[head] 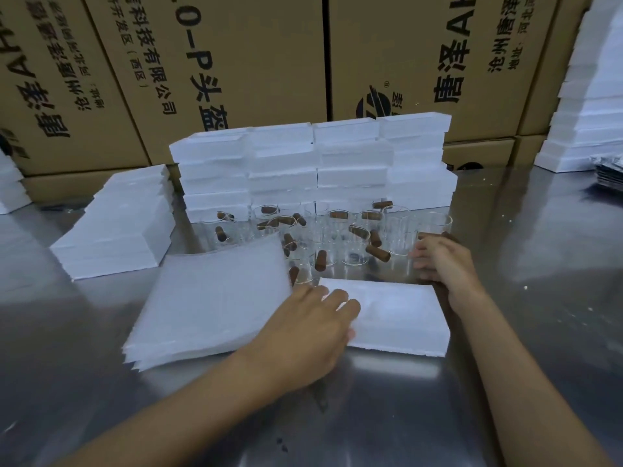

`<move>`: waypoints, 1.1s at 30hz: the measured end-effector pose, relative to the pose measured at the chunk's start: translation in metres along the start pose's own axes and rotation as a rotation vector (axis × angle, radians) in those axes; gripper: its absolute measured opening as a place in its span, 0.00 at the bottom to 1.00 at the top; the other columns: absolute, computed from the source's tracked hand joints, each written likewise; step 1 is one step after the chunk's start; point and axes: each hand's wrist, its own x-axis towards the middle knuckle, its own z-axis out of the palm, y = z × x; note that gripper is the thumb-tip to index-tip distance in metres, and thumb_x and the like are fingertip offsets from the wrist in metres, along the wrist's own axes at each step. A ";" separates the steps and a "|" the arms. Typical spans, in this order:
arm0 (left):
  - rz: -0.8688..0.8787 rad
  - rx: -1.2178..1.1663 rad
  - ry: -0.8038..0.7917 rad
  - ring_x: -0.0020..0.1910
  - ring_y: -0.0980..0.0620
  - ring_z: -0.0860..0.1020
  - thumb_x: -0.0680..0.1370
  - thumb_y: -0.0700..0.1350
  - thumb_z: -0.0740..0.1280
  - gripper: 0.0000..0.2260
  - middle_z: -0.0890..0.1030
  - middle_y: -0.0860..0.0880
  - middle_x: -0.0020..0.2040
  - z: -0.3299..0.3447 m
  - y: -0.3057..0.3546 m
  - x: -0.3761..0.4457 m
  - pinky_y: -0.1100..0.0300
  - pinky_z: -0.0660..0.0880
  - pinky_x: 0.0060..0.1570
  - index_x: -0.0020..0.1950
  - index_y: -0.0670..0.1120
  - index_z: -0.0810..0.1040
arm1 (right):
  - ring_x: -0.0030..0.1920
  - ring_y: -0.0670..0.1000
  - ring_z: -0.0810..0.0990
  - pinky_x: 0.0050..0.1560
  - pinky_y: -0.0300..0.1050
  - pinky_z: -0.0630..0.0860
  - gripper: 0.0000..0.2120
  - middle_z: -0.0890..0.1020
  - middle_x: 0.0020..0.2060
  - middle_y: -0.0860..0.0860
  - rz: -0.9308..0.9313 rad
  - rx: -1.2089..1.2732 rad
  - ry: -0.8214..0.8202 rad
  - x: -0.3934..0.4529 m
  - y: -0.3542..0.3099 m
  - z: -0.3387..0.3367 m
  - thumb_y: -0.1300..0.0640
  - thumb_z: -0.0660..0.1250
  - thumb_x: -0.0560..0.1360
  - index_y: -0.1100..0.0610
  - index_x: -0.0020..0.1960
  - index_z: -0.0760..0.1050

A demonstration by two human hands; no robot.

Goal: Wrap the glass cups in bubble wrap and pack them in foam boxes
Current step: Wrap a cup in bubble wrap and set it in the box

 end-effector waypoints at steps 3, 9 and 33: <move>-0.026 -0.034 0.007 0.70 0.46 0.67 0.85 0.55 0.52 0.18 0.69 0.50 0.71 0.003 0.000 0.005 0.50 0.61 0.70 0.71 0.50 0.67 | 0.45 0.49 0.82 0.49 0.48 0.82 0.05 0.85 0.44 0.50 -0.096 -0.211 -0.052 0.006 0.004 0.006 0.56 0.67 0.77 0.52 0.45 0.80; -0.342 -0.351 0.269 0.56 0.47 0.75 0.83 0.44 0.59 0.10 0.78 0.50 0.59 -0.016 -0.061 0.003 0.50 0.72 0.56 0.64 0.51 0.73 | 0.51 0.48 0.79 0.50 0.50 0.78 0.08 0.80 0.49 0.42 -0.447 -0.712 -0.187 0.006 0.004 0.020 0.49 0.67 0.77 0.44 0.56 0.73; -0.656 -0.978 0.193 0.31 0.68 0.75 0.79 0.44 0.69 0.06 0.77 0.56 0.36 0.011 -0.144 0.024 0.76 0.69 0.35 0.42 0.48 0.80 | 0.32 0.42 0.74 0.31 0.35 0.68 0.12 0.76 0.28 0.41 -0.269 -0.233 -0.325 -0.035 -0.047 0.073 0.52 0.60 0.83 0.52 0.43 0.77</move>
